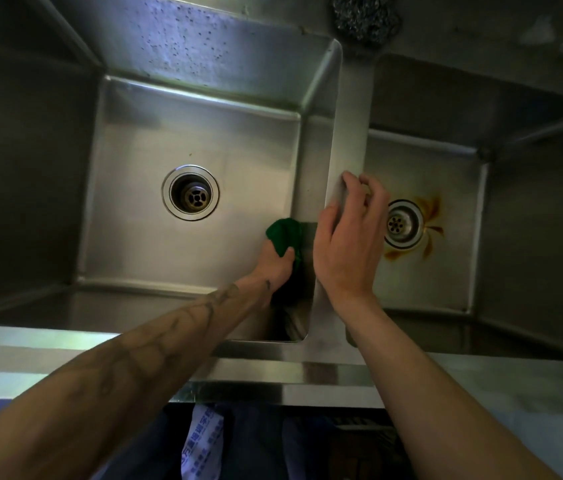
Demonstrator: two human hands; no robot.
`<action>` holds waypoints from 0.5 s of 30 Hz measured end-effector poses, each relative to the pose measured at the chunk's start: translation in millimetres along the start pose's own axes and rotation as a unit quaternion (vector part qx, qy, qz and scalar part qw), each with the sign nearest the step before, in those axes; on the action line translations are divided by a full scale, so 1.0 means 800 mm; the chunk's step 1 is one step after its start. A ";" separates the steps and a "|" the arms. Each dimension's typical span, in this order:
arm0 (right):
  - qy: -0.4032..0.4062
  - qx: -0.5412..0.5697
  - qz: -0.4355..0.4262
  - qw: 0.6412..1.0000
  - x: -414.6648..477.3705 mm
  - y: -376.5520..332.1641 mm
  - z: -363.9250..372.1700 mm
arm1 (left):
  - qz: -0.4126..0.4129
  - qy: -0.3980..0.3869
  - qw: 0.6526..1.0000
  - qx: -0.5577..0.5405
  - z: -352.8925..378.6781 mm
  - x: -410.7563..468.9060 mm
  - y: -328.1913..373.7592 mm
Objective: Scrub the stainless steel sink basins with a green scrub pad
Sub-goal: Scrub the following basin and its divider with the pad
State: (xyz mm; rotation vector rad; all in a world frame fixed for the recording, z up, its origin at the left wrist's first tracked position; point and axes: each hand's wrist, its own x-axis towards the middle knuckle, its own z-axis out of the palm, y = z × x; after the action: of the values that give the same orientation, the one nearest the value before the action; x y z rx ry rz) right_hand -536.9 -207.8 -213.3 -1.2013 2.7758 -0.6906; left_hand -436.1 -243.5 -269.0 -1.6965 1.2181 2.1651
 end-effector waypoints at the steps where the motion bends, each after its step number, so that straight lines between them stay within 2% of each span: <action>1: 0.000 0.000 -0.001 1.000 0.000 0.001 0.001 | 0.017 0.000 1.000 -0.018 0.000 0.003 0.002; 3: 0.004 -0.008 -0.005 1.000 0.000 0.003 0.002 | 0.060 -0.014 0.997 -0.049 -0.004 0.003 0.010; 6: 0.006 -0.014 -0.005 1.000 0.000 0.003 0.003 | 0.110 -0.004 0.993 -0.032 -0.002 0.007 0.015; 11: 0.002 -0.024 -0.001 1.000 0.000 0.001 0.002 | 0.058 0.043 0.997 0.033 0.005 0.017 0.017; 15: 0.007 -0.029 0.003 1.000 0.000 0.002 0.004 | 0.172 0.066 0.983 0.009 0.008 0.020 0.029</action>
State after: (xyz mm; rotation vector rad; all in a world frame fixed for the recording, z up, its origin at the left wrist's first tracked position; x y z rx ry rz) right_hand -537.3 -208.4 -216.8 -1.2024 2.8287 -0.6238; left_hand -459.7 -260.7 -270.6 -1.7554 1.6725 2.2406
